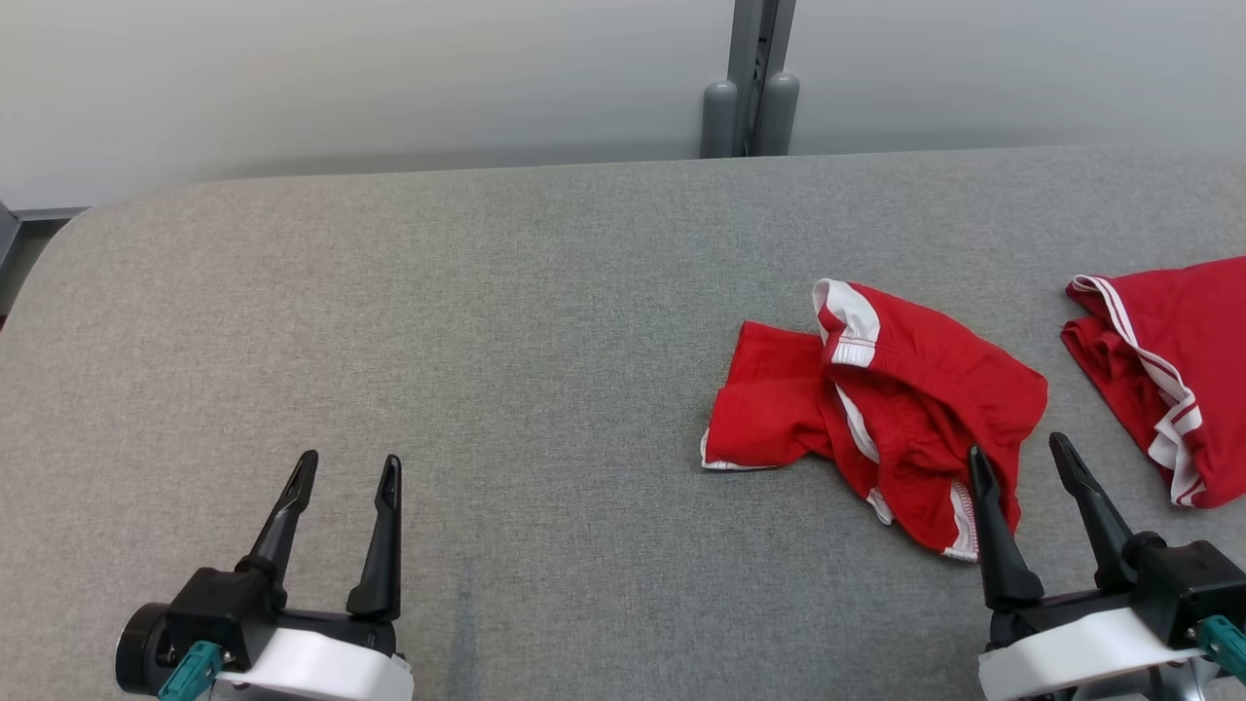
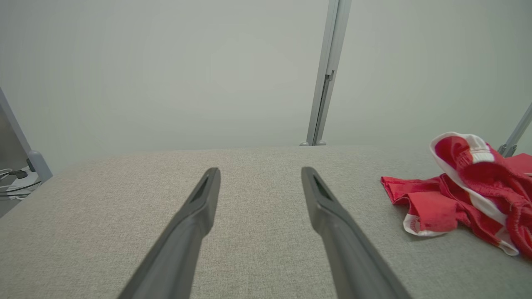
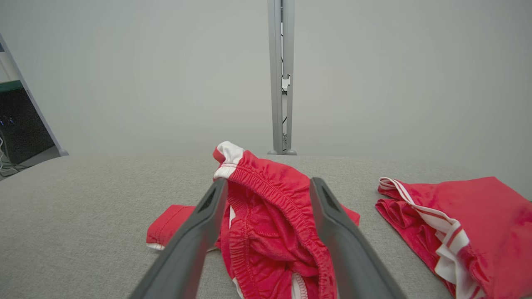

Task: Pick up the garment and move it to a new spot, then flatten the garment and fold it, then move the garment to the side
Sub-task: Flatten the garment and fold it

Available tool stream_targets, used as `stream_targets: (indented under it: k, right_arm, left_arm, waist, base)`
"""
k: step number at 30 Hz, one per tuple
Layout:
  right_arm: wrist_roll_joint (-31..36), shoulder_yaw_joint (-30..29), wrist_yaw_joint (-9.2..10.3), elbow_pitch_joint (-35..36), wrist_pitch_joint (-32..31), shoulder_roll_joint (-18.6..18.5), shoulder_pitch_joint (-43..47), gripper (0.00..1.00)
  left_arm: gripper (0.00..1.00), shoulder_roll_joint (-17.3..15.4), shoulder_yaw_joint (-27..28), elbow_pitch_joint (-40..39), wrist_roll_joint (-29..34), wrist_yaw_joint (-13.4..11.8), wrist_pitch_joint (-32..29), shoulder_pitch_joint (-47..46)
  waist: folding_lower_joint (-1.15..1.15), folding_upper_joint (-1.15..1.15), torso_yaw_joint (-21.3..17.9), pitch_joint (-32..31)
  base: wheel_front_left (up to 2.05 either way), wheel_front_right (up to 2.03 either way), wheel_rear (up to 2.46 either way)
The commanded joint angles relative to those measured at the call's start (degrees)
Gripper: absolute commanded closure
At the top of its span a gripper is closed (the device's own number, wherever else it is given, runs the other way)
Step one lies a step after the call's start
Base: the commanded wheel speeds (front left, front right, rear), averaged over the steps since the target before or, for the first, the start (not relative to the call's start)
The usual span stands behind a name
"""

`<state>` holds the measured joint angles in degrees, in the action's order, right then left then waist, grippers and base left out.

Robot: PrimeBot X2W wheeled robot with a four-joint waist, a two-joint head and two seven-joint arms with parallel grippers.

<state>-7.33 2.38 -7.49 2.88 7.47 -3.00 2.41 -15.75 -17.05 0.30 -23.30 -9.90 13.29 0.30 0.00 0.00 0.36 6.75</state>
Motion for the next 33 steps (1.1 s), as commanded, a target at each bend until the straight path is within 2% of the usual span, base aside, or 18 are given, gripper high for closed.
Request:
stream_targets:
  k: [1,17,23,28,33]
  right_arm:
    - [0.07,-0.13,0.0,0.37,-0.21,-0.09,0.29,0.0]
    - [0.48,0.57,0.0,-0.87,-1.02,-0.68,-2.46,0.0]
    - [1.25,3.91,-0.01,-5.23,-2.47,-4.35,-8.74,0.0]
    - [2.5,8.52,-0.01,-11.08,-5.71,-9.45,-15.73,0.0]
    - [4.22,9.88,0.0,-14.55,-7.87,-12.33,-19.31,0.0]
  left_arm:
    - [0.0,-0.3,0.05,-0.36,-0.19,-0.27,0.01,0.05]
    - [0.0,-0.38,-0.48,-1.02,-0.34,-0.64,-0.21,-1.66]
    - [0.0,0.38,-1.61,-0.87,0.11,0.28,-0.01,-3.97]
    - [0.0,1.35,-2.23,0.15,0.31,1.19,0.69,-6.34]
    - [0.0,2.24,-2.18,1.21,0.43,1.55,1.28,-7.48]
  waist:
    - [0.0,0.0,0.04,0.08]
    - [0.0,0.0,1.13,1.44]
    - [0.0,0.0,3.14,3.81]
    - [0.0,0.0,5.21,6.32]
    - [0.0,0.0,5.98,7.43]
  base:
    - [0.0,0.0,0.0]
    - [0.0,0.0,0.0]
    - [0.0,0.0,0.0]
    - [0.0,0.0,0.0]
    - [0.0,0.0,0.0]
